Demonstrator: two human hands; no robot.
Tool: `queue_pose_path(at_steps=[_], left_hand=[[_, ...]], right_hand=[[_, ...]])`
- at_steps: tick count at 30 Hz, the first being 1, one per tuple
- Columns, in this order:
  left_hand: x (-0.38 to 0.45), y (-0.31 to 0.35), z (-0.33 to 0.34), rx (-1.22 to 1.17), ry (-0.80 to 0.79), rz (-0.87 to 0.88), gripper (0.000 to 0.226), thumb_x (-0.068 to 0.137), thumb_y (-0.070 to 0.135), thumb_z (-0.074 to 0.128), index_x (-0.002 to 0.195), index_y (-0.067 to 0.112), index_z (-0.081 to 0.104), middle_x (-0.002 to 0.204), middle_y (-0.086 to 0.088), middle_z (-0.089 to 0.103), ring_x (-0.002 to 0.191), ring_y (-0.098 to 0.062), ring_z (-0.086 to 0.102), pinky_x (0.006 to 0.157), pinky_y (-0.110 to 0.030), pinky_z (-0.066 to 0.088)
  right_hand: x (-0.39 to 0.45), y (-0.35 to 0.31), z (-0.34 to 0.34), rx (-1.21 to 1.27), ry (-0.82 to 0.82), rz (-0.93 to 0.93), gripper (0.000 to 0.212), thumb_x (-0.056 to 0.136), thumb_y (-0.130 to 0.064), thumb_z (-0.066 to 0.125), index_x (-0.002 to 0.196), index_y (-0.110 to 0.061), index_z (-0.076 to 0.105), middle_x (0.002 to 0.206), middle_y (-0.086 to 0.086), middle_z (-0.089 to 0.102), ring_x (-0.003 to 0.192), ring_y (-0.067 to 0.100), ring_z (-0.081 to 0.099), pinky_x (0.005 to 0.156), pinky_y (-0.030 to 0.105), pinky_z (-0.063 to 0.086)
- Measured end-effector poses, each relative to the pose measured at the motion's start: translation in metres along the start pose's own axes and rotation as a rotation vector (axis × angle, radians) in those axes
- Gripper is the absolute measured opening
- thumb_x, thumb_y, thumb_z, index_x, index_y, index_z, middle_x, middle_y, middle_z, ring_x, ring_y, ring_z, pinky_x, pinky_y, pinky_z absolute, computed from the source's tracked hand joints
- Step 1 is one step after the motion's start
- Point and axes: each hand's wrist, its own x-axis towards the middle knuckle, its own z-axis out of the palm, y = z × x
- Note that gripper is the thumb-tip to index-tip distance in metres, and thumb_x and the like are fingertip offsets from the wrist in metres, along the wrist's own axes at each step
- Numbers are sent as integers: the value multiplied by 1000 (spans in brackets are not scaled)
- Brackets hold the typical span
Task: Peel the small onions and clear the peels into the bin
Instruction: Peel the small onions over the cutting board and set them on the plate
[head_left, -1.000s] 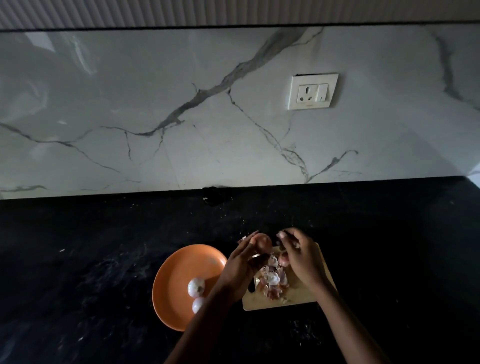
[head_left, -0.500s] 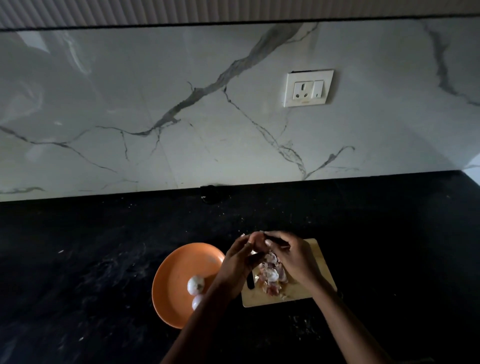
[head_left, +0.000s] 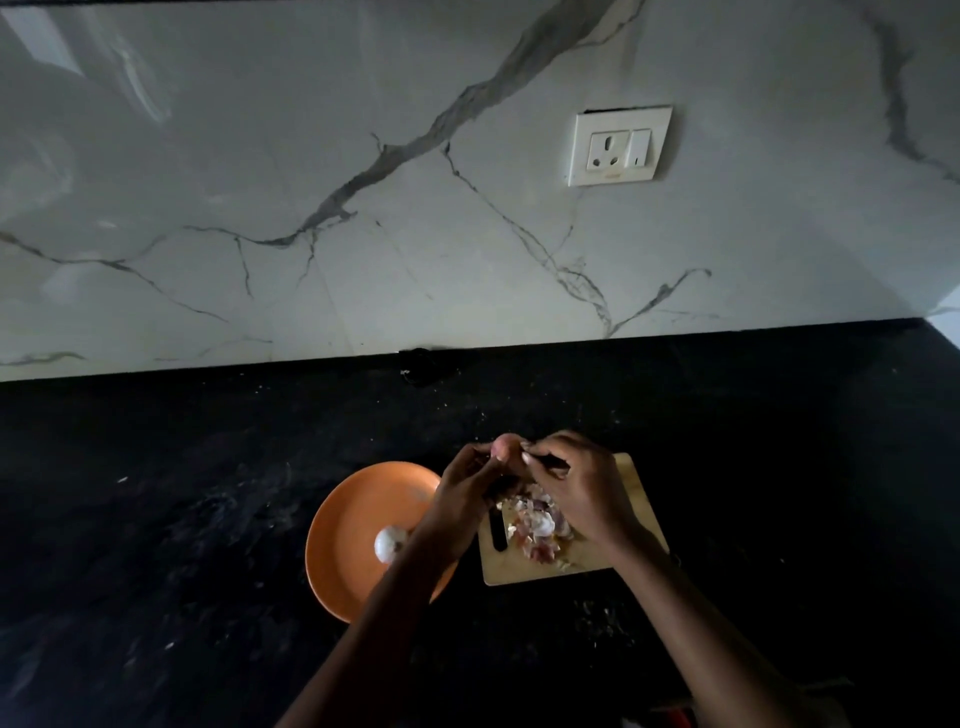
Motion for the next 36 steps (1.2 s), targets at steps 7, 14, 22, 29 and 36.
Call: queue_pose_path(at_steps=[7, 14, 22, 29, 36], left_hand=[[-3, -1, -7, -15, -33, -34, 21, 100, 12, 51, 116, 0, 58, 108, -13, 70, 99, -23, 68, 84, -29, 56], [0, 9, -4, -26, -7, -123, 31, 104, 23, 43, 119, 5, 64, 109, -9, 73, 92, -17, 70, 85, -32, 54], [6, 11, -7, -2, 10, -161, 32, 106, 25, 40, 116, 10, 67, 114, -8, 72, 98, -20, 68, 92, -34, 51], [15, 6, -4, 84, 30, -185, 43, 105, 33, 44, 129, 0, 59, 113, -21, 65, 99, -28, 65, 89, -38, 51], [16, 4, 0, 104, 0, -96, 32, 102, 24, 49, 118, 3, 66, 111, -21, 69, 99, -26, 65, 85, -34, 53]], right_hand=[[-1, -2, 11, -52, 25, -3, 14, 81, -9, 80, 89, -12, 69, 87, -1, 66, 77, 5, 61, 65, 14, 52], [7, 8, 7, -15, 83, 93, 13, 86, -10, 75, 98, -11, 72, 93, -2, 72, 81, 5, 66, 72, 7, 51], [5, 39, -2, -98, -129, 293, 29, 96, -11, 64, 124, -9, 66, 120, 5, 68, 104, 13, 66, 81, 8, 42], [7, 6, 0, 186, -153, 152, 37, 85, -37, 77, 120, -29, 69, 115, -13, 65, 106, -3, 60, 85, 11, 49], [6, 10, 2, 277, -130, 253, 37, 81, -36, 81, 115, -28, 70, 114, -16, 67, 104, -5, 63, 83, 12, 52]])
